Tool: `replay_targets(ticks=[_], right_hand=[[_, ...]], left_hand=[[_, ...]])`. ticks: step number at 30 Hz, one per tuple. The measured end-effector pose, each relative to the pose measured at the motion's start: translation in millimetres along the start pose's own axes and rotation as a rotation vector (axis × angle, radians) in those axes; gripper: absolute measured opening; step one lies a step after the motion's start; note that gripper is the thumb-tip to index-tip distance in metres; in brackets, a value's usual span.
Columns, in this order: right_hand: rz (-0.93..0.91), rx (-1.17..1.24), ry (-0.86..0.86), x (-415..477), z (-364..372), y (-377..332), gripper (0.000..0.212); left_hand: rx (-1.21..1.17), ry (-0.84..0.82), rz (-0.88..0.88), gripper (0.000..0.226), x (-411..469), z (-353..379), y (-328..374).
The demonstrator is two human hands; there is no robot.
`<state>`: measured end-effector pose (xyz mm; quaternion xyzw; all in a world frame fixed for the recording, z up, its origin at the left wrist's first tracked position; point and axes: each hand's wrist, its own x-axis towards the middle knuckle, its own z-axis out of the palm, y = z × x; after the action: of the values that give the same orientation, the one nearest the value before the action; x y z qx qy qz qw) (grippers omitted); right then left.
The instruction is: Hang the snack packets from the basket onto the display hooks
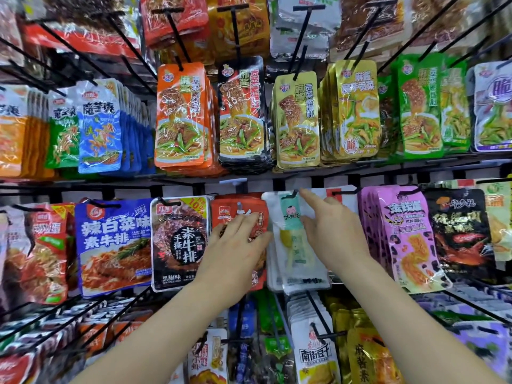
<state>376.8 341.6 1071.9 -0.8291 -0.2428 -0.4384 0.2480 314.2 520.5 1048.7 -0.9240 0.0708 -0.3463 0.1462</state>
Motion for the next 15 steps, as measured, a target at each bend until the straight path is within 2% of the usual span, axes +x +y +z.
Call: replay_targets(ticks=[4, 8, 15], right_hand=[[-0.007, -0.042, 0.029, 4.3, 5.9, -0.9, 0.052], [0.022, -0.044, 0.005, 5.5, 12.2, -4.0, 0.049], [0.007, -0.232, -0.041, 11.8, 16.4, 3.3, 0.05]], left_hand=[[0.065, -0.039, -0.019, 0.085, 5.7, -3.3, 6.8], [0.093, -0.032, -0.059, 0.082, 9.0, -4.7, 9.6], [0.158, -0.061, -0.106, 0.09, 11.6, -5.0, -0.1]])
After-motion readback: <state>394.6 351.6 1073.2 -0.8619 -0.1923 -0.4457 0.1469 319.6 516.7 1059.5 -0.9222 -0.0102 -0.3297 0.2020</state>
